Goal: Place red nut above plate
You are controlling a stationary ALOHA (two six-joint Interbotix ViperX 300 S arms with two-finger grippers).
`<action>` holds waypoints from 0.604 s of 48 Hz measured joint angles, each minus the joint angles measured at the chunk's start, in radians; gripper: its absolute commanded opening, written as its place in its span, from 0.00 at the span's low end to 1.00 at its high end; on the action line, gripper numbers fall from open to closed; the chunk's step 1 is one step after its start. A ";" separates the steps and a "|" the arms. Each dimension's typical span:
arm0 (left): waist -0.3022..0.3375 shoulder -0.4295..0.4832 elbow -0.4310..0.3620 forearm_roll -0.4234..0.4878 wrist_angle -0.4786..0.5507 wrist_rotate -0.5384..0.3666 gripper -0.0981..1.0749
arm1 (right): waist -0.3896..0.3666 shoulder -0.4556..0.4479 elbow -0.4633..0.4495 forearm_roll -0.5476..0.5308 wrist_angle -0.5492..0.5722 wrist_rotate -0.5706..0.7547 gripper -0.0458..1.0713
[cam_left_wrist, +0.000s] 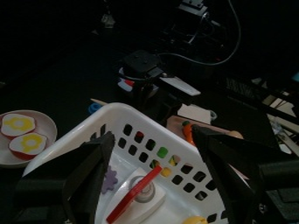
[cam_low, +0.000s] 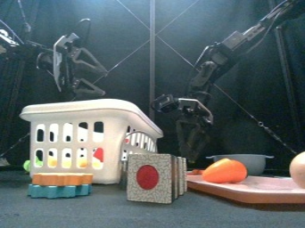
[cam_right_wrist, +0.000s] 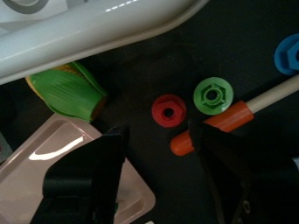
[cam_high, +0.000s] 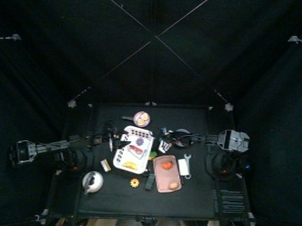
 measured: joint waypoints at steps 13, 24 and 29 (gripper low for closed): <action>0.000 -0.002 -0.002 -0.002 0.000 -0.002 0.96 | 0.003 0.003 -0.011 -0.018 0.044 0.000 0.86; 0.000 -0.002 0.000 -0.002 0.000 0.000 0.96 | 0.029 0.009 -0.035 -0.040 0.089 -0.002 0.85; 0.000 0.000 0.000 -0.002 0.000 -0.002 0.96 | 0.048 0.021 -0.043 -0.057 0.112 -0.002 0.85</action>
